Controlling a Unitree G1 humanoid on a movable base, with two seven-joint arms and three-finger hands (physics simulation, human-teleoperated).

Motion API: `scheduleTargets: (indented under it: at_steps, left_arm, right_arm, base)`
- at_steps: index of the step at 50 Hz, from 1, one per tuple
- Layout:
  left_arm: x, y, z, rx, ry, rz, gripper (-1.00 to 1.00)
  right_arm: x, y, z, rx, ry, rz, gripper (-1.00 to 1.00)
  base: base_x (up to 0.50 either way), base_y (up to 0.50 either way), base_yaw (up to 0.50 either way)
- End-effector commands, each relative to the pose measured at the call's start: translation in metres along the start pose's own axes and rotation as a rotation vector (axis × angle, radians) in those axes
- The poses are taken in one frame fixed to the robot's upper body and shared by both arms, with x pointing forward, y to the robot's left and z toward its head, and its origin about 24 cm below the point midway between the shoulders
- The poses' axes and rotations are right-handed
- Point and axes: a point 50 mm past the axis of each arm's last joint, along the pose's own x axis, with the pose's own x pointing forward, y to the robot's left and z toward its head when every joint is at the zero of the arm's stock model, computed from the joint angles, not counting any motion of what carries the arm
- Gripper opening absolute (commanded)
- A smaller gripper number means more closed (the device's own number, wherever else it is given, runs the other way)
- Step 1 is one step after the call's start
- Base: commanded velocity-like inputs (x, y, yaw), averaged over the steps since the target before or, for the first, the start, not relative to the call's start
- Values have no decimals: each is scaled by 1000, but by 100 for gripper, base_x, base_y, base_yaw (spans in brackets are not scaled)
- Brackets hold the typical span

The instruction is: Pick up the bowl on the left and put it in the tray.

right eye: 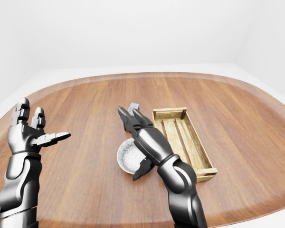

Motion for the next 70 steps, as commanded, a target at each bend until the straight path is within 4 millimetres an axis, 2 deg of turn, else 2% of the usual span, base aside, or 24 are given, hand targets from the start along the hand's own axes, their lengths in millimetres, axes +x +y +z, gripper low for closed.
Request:
scheduleTargets:
  at_steps: [1, 29, 47, 58, 70]
  left_arm:
    - [-1, -1, -1, -1, 2, -2, 100]
    - [-1, 0, 1, -3, -5, 1, 100]
    - [-2, -1, 0, -5, -2, -1, 100]
    - [-2, 0, -3, -9, 10, 1, 100]
    - [0, -1, -3, -7, 13, 4, 100]
  right_arm:
    - [-1, 24, -20, -118, 171, 196, 100]
    - [-10, 33, -34, -157, 314, 204, 100]
    - [-2, 37, -52, -119, 352, 241, 100]
    - [2, 53, -65, -49, 371, 313, 100]
    - [1, 61, -70, -26, 382, 349, 100]
  base:
    - [0, 0, 0]
    - [0, 0, 0]
    - [0, 0, 0]
    - [0, 0, 0]
    - [0, 0, 0]
